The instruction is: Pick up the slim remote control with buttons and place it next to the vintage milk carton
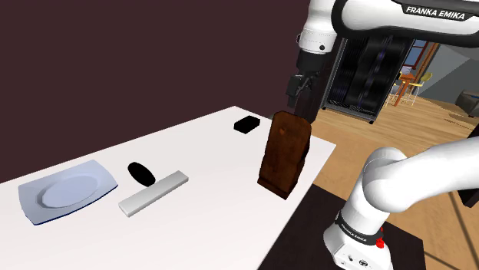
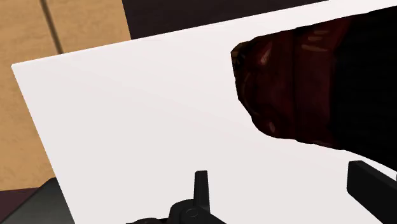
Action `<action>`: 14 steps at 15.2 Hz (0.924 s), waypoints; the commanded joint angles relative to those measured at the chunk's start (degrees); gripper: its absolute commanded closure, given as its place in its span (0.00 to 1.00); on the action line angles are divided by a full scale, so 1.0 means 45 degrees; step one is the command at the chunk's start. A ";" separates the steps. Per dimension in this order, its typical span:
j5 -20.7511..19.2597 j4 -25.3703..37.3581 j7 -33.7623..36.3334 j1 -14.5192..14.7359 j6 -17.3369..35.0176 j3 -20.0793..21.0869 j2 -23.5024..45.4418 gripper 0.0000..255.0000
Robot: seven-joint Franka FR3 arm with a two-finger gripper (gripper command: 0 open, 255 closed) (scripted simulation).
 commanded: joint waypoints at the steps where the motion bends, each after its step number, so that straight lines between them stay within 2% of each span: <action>1: 0.0000 0.0000 0.0000 0.0000 0.0000 0.0000 0.0000 0.00; 8: -0.0032 0.0519 -0.2206 0.0928 0.2320 -0.0274 0.2917 0.00; 14: 0.0086 0.1453 -0.4068 0.1665 0.3856 -0.0273 0.5487 0.00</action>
